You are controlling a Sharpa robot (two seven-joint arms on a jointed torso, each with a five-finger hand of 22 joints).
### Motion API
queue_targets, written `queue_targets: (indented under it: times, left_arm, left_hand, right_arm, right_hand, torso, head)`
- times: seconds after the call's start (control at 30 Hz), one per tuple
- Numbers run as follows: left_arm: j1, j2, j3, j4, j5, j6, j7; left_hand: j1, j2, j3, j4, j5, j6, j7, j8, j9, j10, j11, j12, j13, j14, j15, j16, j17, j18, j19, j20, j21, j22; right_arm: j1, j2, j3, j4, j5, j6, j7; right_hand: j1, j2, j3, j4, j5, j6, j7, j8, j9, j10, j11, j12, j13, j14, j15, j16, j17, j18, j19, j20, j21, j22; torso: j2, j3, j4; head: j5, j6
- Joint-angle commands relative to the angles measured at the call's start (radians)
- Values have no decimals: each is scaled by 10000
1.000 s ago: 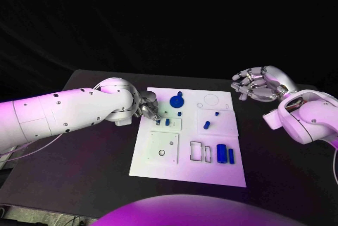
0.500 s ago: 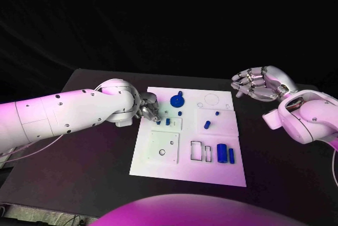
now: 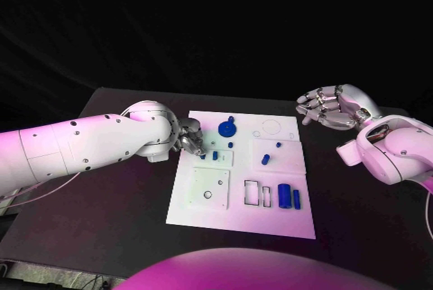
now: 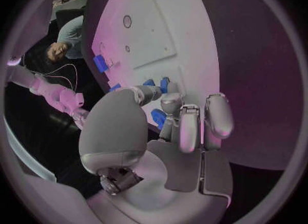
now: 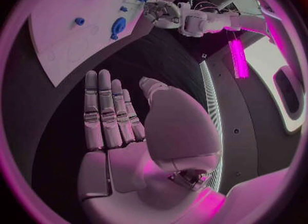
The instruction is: Assemble the parts on the task board
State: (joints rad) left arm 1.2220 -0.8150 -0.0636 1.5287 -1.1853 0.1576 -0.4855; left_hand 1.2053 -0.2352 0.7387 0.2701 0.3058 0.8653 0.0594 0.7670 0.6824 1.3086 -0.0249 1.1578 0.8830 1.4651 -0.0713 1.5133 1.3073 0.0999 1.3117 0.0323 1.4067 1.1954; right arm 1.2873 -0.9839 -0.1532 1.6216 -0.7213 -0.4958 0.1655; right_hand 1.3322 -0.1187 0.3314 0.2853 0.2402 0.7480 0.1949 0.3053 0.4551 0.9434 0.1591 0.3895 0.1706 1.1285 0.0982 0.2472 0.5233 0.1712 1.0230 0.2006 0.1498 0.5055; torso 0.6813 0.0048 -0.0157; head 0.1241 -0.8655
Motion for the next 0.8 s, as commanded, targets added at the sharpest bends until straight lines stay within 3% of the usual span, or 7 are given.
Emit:
queue_targets:
  times: [0.03,0.8]
  left_arm:
    - [-48,7,-32,22,-40,246,-32]
    - [-56,14,-32,74,98,315,-57]
  left_hand:
    - [88,5,1924,-1879,30,21,-47,71,18,56,18,-47,-5,727,-79,55,1229,-172,66,-3,46,10]
    - [35,-39,2012,-1890,39,62,-55,91,24,106,11,-37,3,732,-88,66,1252,-179,86,-17,69,47]
  right_arm:
    - [-9,3,0,3,17,162,127]
    - [-13,-8,0,10,21,192,84]
  right_hand:
    - [27,-51,-41,-8,56,-80,381,29,-17,75,29,-47,-12,-55,26,-36,-16,97,5,55,-43,-10]
    - [-38,-40,-110,2,57,-92,396,47,-35,80,50,-98,-176,-89,58,-195,-95,94,-8,85,-150,-164]
  torso:
    - [-3,6,-6]
    - [2,10,-15]
  head:
    - [11,-4]
    - [11,-21]
